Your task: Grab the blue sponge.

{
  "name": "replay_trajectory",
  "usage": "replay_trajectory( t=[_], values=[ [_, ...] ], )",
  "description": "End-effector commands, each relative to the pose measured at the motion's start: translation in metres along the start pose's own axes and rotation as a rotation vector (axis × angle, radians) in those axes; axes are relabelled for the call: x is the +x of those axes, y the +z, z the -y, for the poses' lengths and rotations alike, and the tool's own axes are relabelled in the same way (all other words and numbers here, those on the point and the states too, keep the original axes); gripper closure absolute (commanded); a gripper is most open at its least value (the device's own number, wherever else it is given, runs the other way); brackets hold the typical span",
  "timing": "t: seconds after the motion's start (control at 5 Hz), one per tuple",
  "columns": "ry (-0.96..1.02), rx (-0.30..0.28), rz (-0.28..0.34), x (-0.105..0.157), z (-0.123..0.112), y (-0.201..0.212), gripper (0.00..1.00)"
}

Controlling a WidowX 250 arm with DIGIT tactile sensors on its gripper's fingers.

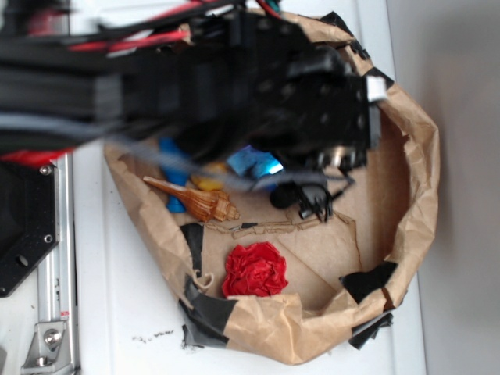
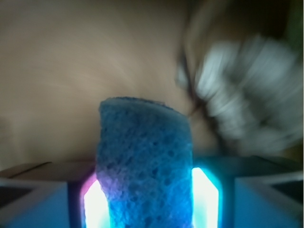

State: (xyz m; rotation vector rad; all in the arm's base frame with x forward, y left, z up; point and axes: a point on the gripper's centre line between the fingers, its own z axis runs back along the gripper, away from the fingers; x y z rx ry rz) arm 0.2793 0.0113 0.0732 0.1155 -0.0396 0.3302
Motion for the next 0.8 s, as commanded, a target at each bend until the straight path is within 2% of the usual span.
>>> replay_trajectory(
  t=[0.0,0.2,0.6],
  values=[
    [-0.331,-0.120,0.128,-0.001,-0.010,0.114,1.00],
    [-0.325,-0.134,0.131,0.005,-0.008,0.110,1.00],
    [-0.278,-0.101,0.107,0.009,-0.010,0.099,1.00]
  ],
)
